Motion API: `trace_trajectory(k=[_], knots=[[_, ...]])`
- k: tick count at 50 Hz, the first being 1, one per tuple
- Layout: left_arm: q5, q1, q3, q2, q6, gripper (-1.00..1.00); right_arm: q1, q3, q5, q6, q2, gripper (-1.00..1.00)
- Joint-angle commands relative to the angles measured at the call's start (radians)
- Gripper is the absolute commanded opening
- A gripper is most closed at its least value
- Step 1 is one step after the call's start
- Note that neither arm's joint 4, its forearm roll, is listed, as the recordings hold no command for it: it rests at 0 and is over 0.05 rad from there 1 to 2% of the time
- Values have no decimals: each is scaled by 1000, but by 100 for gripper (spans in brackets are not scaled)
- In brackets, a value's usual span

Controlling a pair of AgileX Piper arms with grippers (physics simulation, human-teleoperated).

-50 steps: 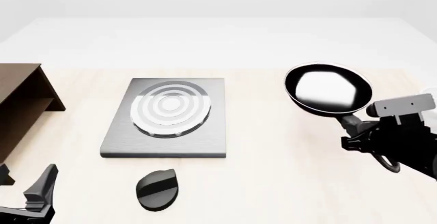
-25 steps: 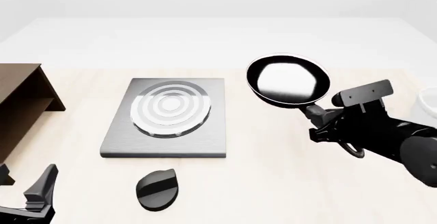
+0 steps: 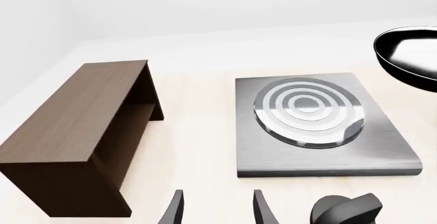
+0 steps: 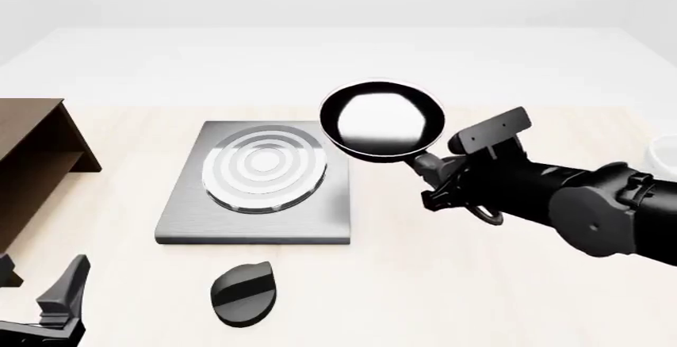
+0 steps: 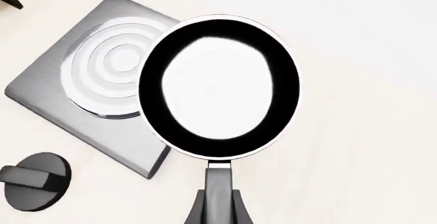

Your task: Turn on the stove and put the frying pan on it.

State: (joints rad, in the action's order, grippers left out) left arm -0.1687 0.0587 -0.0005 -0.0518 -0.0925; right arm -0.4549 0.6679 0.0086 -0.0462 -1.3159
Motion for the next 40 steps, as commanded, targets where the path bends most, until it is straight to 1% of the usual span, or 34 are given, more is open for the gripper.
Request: trace_trajectory(k=[1,11,19,32,33,40], knots=[[3,-4,0,1,-6,100,-62,84,-34,9,-58,-100],[5,-3,0,-1,-7,100,-125,132,-59,9,-140,-100],[1,-3,0,2,-6,100,-158,166,-77,4,-197,-100],[-10,-2,0,16,-2,100,-188,194,-100,-11,-238,-100],[-15,-3,0,22,0,100,-206,212,-105,-9,-268,-100],[-21,-3,0,29,0,100,-235,254,-104,-8,-306,-100]])
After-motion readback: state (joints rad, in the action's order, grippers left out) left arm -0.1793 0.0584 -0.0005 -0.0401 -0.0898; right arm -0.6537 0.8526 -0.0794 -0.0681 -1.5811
